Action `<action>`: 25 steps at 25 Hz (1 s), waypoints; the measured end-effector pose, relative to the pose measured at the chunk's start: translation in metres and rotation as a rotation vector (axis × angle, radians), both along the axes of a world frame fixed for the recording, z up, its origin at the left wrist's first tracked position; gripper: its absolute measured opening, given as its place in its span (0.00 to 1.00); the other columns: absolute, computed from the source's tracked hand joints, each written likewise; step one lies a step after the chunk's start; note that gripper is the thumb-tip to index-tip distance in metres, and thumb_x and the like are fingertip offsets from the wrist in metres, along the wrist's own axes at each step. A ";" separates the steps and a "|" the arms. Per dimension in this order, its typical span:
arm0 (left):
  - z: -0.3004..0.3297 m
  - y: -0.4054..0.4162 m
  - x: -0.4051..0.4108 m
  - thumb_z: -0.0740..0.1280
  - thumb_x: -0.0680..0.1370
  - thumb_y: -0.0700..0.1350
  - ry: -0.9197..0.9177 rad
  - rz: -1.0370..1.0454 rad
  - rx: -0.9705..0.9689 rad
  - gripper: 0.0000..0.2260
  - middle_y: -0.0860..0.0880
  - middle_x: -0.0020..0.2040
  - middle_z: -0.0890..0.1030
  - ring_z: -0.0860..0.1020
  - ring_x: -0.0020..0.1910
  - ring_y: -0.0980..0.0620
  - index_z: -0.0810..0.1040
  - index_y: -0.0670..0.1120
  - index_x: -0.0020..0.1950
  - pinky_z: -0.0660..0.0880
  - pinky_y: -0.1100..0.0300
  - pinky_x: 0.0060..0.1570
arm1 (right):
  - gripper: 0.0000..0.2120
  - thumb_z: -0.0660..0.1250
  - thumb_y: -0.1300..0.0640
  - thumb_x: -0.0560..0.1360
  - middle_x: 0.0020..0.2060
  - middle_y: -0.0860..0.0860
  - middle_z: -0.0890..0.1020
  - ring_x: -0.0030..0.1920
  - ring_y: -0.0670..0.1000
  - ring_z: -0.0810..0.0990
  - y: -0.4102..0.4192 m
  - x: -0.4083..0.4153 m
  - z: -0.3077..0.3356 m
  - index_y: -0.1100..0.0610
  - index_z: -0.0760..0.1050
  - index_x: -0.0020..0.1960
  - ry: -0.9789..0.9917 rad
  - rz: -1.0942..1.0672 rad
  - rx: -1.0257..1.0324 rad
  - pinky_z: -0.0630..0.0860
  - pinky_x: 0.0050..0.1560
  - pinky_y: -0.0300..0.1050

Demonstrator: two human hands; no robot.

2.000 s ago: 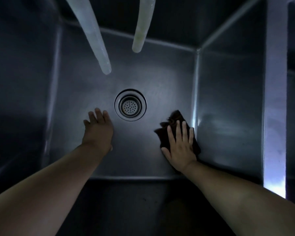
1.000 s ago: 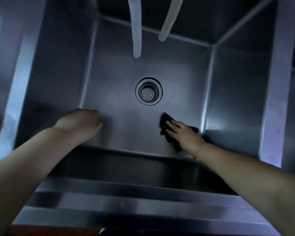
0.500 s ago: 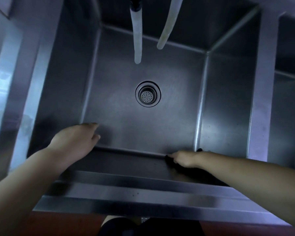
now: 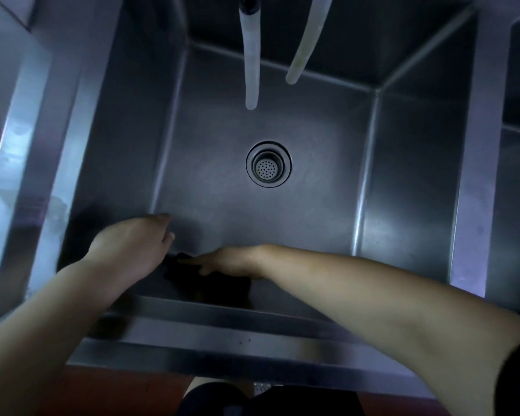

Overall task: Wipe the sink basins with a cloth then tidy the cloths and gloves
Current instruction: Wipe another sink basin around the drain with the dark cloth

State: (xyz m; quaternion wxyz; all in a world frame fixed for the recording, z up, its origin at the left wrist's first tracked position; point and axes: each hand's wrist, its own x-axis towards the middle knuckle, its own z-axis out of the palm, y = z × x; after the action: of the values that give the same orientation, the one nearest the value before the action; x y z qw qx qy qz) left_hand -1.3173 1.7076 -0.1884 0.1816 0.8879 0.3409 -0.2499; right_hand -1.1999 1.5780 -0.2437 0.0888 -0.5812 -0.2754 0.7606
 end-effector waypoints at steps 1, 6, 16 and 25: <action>0.000 0.001 0.000 0.57 0.79 0.51 0.004 0.007 0.002 0.14 0.45 0.57 0.80 0.78 0.55 0.43 0.72 0.49 0.62 0.76 0.51 0.52 | 0.23 0.58 0.63 0.78 0.70 0.52 0.70 0.68 0.53 0.69 -0.011 0.010 0.002 0.52 0.65 0.72 0.025 0.017 -0.021 0.62 0.70 0.43; 0.000 -0.004 0.001 0.57 0.79 0.52 0.010 0.017 -0.021 0.14 0.45 0.58 0.80 0.78 0.56 0.43 0.72 0.49 0.61 0.76 0.51 0.53 | 0.23 0.56 0.62 0.80 0.74 0.53 0.63 0.72 0.52 0.64 -0.111 0.083 0.019 0.56 0.60 0.74 -0.224 0.178 -0.195 0.56 0.69 0.39; -0.004 -0.015 0.010 0.56 0.80 0.50 0.003 0.062 -0.062 0.13 0.45 0.57 0.80 0.78 0.53 0.43 0.74 0.49 0.61 0.74 0.56 0.47 | 0.21 0.56 0.60 0.81 0.73 0.51 0.65 0.71 0.49 0.63 -0.082 0.051 0.069 0.56 0.62 0.74 -0.112 -0.022 -0.116 0.55 0.60 0.27; -0.007 -0.015 0.013 0.56 0.79 0.47 -0.008 0.117 -0.103 0.12 0.45 0.56 0.80 0.78 0.51 0.42 0.76 0.49 0.57 0.76 0.55 0.47 | 0.20 0.59 0.68 0.76 0.63 0.44 0.71 0.63 0.39 0.68 -0.130 0.087 0.115 0.62 0.70 0.68 -0.070 -0.186 -0.084 0.62 0.51 0.16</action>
State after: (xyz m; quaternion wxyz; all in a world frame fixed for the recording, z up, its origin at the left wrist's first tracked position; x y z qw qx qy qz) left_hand -1.3045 1.6926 -0.1953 0.2429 0.8569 0.3781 -0.2524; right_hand -1.1132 1.4476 -0.1287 0.1247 -0.6336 -0.1910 0.7392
